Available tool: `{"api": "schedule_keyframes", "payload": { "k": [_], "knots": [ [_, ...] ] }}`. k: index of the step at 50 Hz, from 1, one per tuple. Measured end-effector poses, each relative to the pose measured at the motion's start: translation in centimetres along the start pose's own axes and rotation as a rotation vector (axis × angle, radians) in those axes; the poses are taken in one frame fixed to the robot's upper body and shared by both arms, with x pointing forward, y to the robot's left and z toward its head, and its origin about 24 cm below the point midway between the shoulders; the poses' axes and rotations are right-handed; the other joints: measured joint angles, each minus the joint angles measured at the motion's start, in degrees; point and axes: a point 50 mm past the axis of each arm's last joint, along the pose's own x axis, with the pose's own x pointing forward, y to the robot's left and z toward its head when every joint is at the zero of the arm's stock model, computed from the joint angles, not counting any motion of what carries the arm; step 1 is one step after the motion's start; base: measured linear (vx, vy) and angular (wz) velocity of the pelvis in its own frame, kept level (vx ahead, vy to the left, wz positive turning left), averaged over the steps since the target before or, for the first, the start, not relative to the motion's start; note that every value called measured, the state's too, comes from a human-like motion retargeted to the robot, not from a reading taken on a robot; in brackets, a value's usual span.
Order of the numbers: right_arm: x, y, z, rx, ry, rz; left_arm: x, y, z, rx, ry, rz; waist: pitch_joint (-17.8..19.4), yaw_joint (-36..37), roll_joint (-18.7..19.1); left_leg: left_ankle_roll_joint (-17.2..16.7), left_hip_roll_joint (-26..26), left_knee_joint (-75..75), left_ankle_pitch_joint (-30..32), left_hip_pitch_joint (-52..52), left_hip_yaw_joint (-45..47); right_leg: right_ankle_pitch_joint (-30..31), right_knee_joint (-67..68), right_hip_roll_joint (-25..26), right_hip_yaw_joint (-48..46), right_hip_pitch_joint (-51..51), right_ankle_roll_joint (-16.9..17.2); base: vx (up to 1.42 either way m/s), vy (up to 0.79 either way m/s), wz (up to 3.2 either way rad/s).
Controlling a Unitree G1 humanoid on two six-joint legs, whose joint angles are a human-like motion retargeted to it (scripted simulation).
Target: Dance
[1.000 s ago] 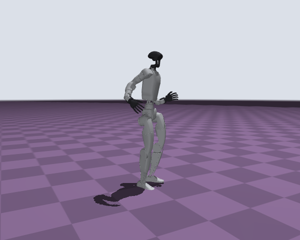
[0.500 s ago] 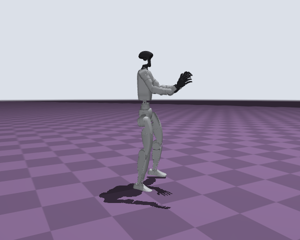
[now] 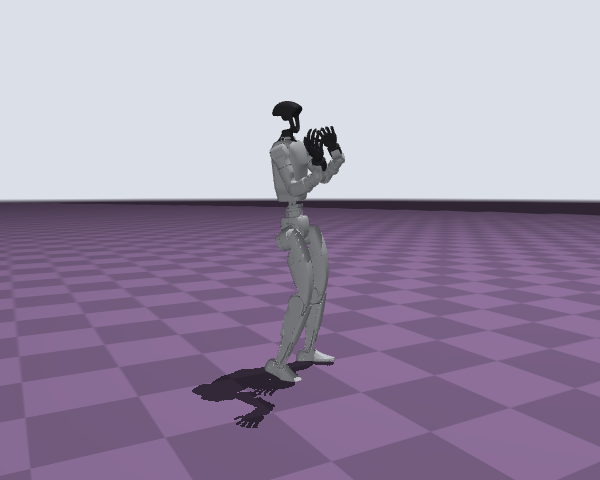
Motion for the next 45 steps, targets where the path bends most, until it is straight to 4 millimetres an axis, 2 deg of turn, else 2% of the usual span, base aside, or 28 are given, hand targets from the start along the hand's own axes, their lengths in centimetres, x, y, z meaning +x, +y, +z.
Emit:
{"api": "schedule_keyframes", "payload": {
  "k": [3,5,7,8,10,12,13,16,18,20,23,25,27,28,29,30,31,32,33,35,37,38,40,41,42,43,44,45],
  "knots": [
    [-1.7,-0.7,-0.8,-0.059,0.113,0.044,-2.2,-1.5,-0.1,-0.112,0.153,-0.090,-0.95,-1.54,0.26,-0.74,1.66,-1.62,0.05,-0.21,2.37,-2.00,-0.95,8.16,-1.04,0.85,0.00,0.14,-0.06,-0.42],
    [-3.8,-1.8,-1.5,-0.096,0.234,0.065,-4.8,-2.8,0.1,-0.215,0.291,-0.116,-1.53,-2.70,-0.58,0.78,-1.57,-3.44,0.24,0.16,2.77,-3.64,0.12,8.89,1.35,1.00,-0.75,0.14,0.31,-0.17],
    [-6.4,-3.5,-1.8,-0.149,0.360,0.094,-8.3,-4.8,0.6,-0.329,0.475,-0.125,-1.29,-2.81,-1.59,0.75,-2.28,-2.99,-0.49,0.42,2.56,-5.73,0.37,10.07,1.66,1.61,-6.90,0.13,0.09,-0.13],
    [-7.9,-4.6,-1.9,-0.184,0.433,0.108,-10.2,-6.2,1.1,-0.386,0.574,-0.135,-1.09,-2.44,-2.23,0.95,-2.75,-1.96,-1.22,0.29,2.54,-7.58,0.63,9.76,1.42,2.11,-7.37,0.09,0.05,-0.05],
    [-11.4,-7.3,-1.8,-0.264,0.609,0.126,-13.8,-8.5,2.6,-0.470,0.736,-0.190,-0.71,-1.20,-3.55,1.50,-3.54,1.45,-3.13,-0.34,3.36,-11.48,2.04,7.91,0.58,2.62,-7.42,0.07,0.04,0.08],
    [-14.7,-10.6,-1.0,-0.363,0.772,0.149,-15.9,-9.3,3.7,-0.471,0.831,-0.198,0.01,0.22,-5.06,1.87,-5.11,6.03,-4.85,-1.77,1.77,-14.00,4.51,6.74,3.59,2.66,-4.19,0.07,0.01,0.27],
    [-16.0,-12.1,-0.4,-0.413,0.841,0.165,-16.2,-8.9,4.0,-0.441,0.823,-0.187,0.51,1.03,-5.80,2.46,-6.06,8.41,-5.93,-2.45,0.95,-15.00,6.56,6.19,5.14,2.39,-2.30,0.04,-0.04,0.27],
    [-18.9,-15.8,1.5,-0.533,1.031,0.276,-15.1,-5.1,3.2,-0.194,0.672,-0.138,2.77,2.75,-8.52,3.77,-8.82,15.15,-9.43,-3.87,-0.18,-17.28,14.67,4.59,6.41,0.59,-0.43,0.02,-0.14,0.22],
    [-19.9,-17.5,3.0,-0.578,1.131,0.381,-13.4,-1.9,1.8,0.071,0.541,-0.137,3.97,3.92,-9.88,4.33,-9.24,18.15,-10.91,-3.95,0.32,-16.63,19.25,2.79,4.96,-0.34,-0.09,0.03,-0.26,0.08],
    [-20.6,-19.3,4.6,-0.608,1.234,0.448,-11.5,1.5,0.4,0.364,0.410,-0.128,4.29,4.45,-9.95,4.25,-7.76,19.83,-11.61,-3.71,0.30,-14.26,22.45,4.12,4.75,-0.87,0.00,-0.01,-0.37,-0.15],
    [-21.3,-20.9,6.2,-0.573,1.361,0.507,-8.7,7.0,-1.4,0.733,0.304,0.022,3.49,4.89,-7.82,0.43,2.52,21.92,-11.61,-4.22,-0.76,-11.34,22.74,11.45,1.00,-1.66,0.00,-0.12,-0.83,-0.48],
    [-20.8,-22.0,7.1,-0.516,1.444,0.575,-7.1,11.1,-1.7,0.898,0.310,0.270,1.66,3.30,-5.65,0.32,6.52,19.34,-8.46,-4.85,-1.65,-9.75,21.43,12.35,1.74,-2.79,0.00,-0.21,-0.31,-0.25],
    [-20.2,-23.1,8.6,-0.486,1.530,0.643,-6.4,14.6,-1.2,0.910,0.362,0.612,-0.94,1.82,-4.40,1.68,7.57,13.03,-2.76,-4.09,-0.75,-6.88,16.69,7.11,4.06,-4.12,-0.36,-0.25,0.09,-0.16],
    [-19.9,-23.6,9.2,-0.486,1.558,0.659,-6.3,15.6,-0.9,0.872,0.382,0.760,-1.90,0.90,-4.60,2.82,6.63,9.96,0.60,-3.53,-0.30,-4.08,14.65,4.57,5.78,-4.63,-1.46,-0.26,-0.05,0.30],
    [-19.8,-24.1,9.9,-0.492,1.583,0.661,-6.1,16.6,-0.5,0.796,0.387,0.928,-2.65,-0.37,-4.78,3.45,7.22,7.16,5.95,-3.02,-0.42,1.17,11.22,3.94,7.51,-4.58,-7.35,-0.27,-0.29,0.71],
    [-19.7,-24.6,10.6,-0.502,1.606,0.655,-5.9,17.3,0.0,0.690,0.380,1.096,-3.30,-1.82,-4.95,3.82,8.59,4.49,12.31,-2.55,-0.82,7.65,7.08,4.26,9.24,-4.25,-15.64,-0.30,-0.52,0.86],
    [-19.5,-24.8,11.0,-0.515,1.603,0.646,-5.8,18.0,0.6,0.598,0.375,1.164,-3.57,-2.67,-6.45,5.22,8.96,4.58,17.01,-3.61,0.33,13.67,0.25,2.76,9.84,-2.43,-12.72,-0.34,-0.60,0.91],
    [-19.5,-25.0,11.4,-0.530,1.601,0.630,-5.8,18.5,1.2,0.513,0.364,1.210,-3.75,-3.64,-8.04,6.67,9.35,5.34,20.80,-4.94,1.61,17.79,-5.60,1.42,10.37,-0.55,-10.16,-0.40,-0.61,1.03],
    [-19.8,-25.1,11.8,-0.548,1.600,0.602,-5.8,18.8,1.7,0.451,0.351,1.226,-3.76,-4.82,-9.82,8.21,9.78,7.46,22.79,-6.79,3.13,18.09,-9.48,0.40,10.75,1.45,-8.28,-0.46,-0.61,1.52],
    [-20.4,-25.1,11.9,-0.589,1.575,0.509,-5.8,19.1,2.9,0.475,0.296,1.227,-2.65,-8.81,-12.40,13.86,12.19,16.55,20.56,-12.07,7.15,13.97,-13.29,-2.34,3.44,4.81,-5.95,-0.57,-0.56,2.20],
    [-20.4,-24.8,10.9,-0.612,1.531,0.458,-5.2,18.3,4.0,0.823,0.220,1.117,-0.34,-10.67,-13.22,16.20,5.91,28.57,13.77,-19.70,-1.09,8.31,-16.57,-1.49,-5.22,7.72,-6.59,-0.60,-0.40,1.72],
    [-20.2,-24.8,10.4,-0.629,1.520,0.452,-5.0,17.6,4.3,1.052,0.199,1.010,0.59,-9.71,-13.59,13.74,1.74,33.39,10.77,-21.81,-4.97,4.71,-16.96,-0.08,-7.31,8.60,-7.01,-0.43,-0.29,0.62],
    [-19.7,-25.2,10.0,-0.644,1.534,0.485,-5.0,16.6,4.5,1.491,0.193,0.713,2.54,-6.85,-14.26,5.76,-8.38,37.44,8.15,-22.62,-11.14,-2.69,-14.33,2.21,-3.81,7.90,-4.97,-0.25,-0.24,-0.20],
    [-19.5,-25.6,10.1,-0.635,1.570,0.523,-5.0,16.3,4.3,1.650,0.195,0.609,2.18,-4.86,-14.02,2.52,-10.00,37.10,8.95,-22.60,-11.14,-6.23,-13.25,3.81,-1.76,6.58,-4.58,-0.13,-0.20,-0.67],
    [-19.5,-25.9,10.4,-0.624,1.614,0.556,-5.0,15.8,4.2,1.754,0.174,0.567,1.58,-2.88,-13.95,2.18,-11.11,36.80,9.84,-22.65,-10.77,-9.15,-12.39,5.08,-0.60,5.59,-4.38,0.05,-0.17,-0.72],
    [-19.7,-26.4,11.2,-0.608,1.676,0.579,-4.8,15.0,4.1,1.747,0.131,0.658,0.49,-0.91,-14.24,7.63,-11.22,36.54,10.90,-22.86,-9.67,-10.82,-11.93,5.69,-1.20,5.26,-4.55,0.37,-0.19,-0.13],
    [-20.1,-27.0,12.4,-0.590,1.744,0.585,-4.8,13.7,3.7,1.574,0.127,0.832,1.63,0.50,-14.26,11.94,-11.72,36.02,7.54,-19.82,-9.60,-12.06,-10.34,6.09,-1.81,7.03,-3.71,0.68,-0.24,0.60],
    [-20.5,-27.5,14.0,-0.570,1.816,0.581,-4.9,12.1,3.3,1.317,0.159,1.048,3.89,1.63,-14.14,15.69,-12.42,35.36,1.98,-15.15,-10.05,-13.07,-8.20,6.38,-2.43,9.87,-2.37,0.51,-0.28,0.73]
  ]
}}
